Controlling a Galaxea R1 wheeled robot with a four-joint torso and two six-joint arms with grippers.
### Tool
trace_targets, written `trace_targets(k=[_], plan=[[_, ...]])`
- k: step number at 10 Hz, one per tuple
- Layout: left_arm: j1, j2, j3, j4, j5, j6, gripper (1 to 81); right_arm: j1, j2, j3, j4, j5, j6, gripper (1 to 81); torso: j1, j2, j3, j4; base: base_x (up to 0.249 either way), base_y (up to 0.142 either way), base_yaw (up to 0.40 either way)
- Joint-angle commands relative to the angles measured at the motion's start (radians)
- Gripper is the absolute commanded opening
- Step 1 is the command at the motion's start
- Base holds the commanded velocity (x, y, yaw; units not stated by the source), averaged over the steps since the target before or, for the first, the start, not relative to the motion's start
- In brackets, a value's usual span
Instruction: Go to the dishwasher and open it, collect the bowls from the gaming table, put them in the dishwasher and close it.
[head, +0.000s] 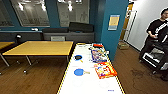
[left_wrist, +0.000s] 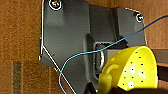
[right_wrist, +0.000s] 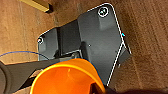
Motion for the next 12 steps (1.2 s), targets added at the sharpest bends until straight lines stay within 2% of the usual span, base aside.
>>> trace_targets(k=[1, 4, 5, 9, 10, 12], plan=[[-0.029, 0.033, -0.067, 0.016, 0.031, 0.008, 1.0, 0.012, -0.026, -0.033, -0.021, -0.058, -0.005, 1.0, 0.000, 0.000, 0.000, 0.000, -0.188, 0.000, 0.000], [-0.029, 0.082, -0.130, 0.016, 0.034, 0.012, 1.0, 0.005, -0.002, -0.076, -0.026, -0.058, -0.005, 1.0, -0.001, -0.001, 0.000, 0.000, -0.187, 0.000, 0.000], [-0.029, 0.096, -0.147, 0.014, 0.036, 0.025, 1.0, 0.003, 0.006, -0.079, -0.028, -0.058, -0.005, 1.0, -0.001, -0.001, 0.000, 0.000, -0.188, 0.000, 0.000], [-0.029, 0.139, -0.205, 0.014, 0.042, 0.031, 1.0, 0.005, -0.002, -0.130, -0.021, -0.058, -0.001, 1.0, -0.001, -0.001, 0.000, 0.000, -0.187, 0.000, 0.000], [-0.029, 0.171, -0.241, 0.014, 0.045, 0.052, 1.0, 0.005, 0.026, -0.171, -0.025, -0.060, -0.002, 1.0, -0.001, -0.001, 0.000, 0.000, -0.187, 0.000, 0.000], [-0.029, 0.233, -0.325, 0.014, 0.045, 0.066, 1.0, 0.005, 0.057, -0.203, -0.028, -0.060, -0.004, 1.0, -0.001, -0.001, 0.000, 0.000, -0.187, 0.000, 0.000]])
